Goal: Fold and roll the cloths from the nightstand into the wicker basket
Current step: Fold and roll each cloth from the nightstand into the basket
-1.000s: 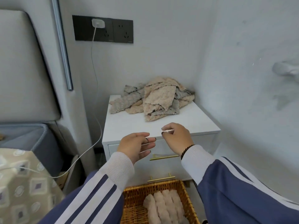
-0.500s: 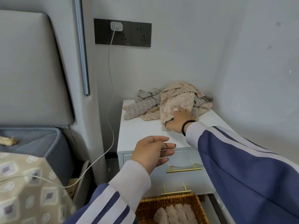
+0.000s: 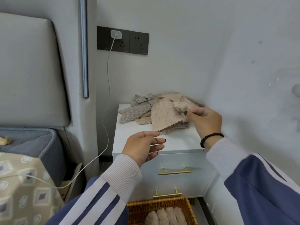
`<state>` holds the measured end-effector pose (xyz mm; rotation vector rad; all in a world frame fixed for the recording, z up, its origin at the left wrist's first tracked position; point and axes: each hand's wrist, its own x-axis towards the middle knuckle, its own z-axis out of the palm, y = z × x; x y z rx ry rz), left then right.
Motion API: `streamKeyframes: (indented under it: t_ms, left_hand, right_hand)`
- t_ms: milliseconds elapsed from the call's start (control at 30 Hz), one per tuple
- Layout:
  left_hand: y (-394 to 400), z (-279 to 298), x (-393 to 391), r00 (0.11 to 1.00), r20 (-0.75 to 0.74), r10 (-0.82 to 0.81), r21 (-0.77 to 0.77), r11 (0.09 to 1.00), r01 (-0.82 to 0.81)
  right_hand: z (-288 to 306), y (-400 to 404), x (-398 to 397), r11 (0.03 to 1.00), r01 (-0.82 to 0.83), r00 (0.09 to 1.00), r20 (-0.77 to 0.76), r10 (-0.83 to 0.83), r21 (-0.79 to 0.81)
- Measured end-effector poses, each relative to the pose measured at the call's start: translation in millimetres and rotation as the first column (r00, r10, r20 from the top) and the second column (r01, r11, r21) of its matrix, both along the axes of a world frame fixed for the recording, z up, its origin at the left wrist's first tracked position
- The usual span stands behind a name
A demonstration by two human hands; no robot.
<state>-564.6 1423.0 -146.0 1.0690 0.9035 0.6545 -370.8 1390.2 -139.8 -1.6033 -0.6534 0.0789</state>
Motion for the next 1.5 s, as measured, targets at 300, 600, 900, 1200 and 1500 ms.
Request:
streamKeyframes:
  t_ms: [300, 600, 900, 1200, 1500]
  left_hand:
    - [-6.7, -13.2, 11.7, 0.996, -0.089, -0.003, 0.059, 0.998, 0.008]
    - [-18.2, -35.5, 28.4, 0.982, -0.179, -0.054, 0.405, 0.906, 0.123]
    - [-37.2, -51.6, 40.3, 0.925, -0.277, -0.259, 0.635, 0.673, 0.379]
    - [-39.0, -60.7, 44.9, 0.868, -0.234, -0.439, 0.603, 0.634, 0.484]
    - [-36.2, -63.1, 39.2, 0.714, -0.44, -0.545, 0.412, 0.583, 0.7]
  right_hand:
    - [-13.3, -58.9, -36.0, 0.936, -0.253, 0.714, -0.606, 0.351, 0.245]
    - [-2.2, -84.0, -35.8, 0.904, -0.358, 0.66, -0.622, 0.423, 0.234]
    - [4.4, -98.3, -14.3, 0.726, -0.677, 0.551, -0.568, 0.612, 0.125]
    - [19.8, -116.4, 18.5, 0.637, -0.764, 0.503, -0.523, 0.688, 0.103]
    - [9.0, -105.0, 38.8, 0.883, -0.47, 0.83, -0.351, 0.434, -0.02]
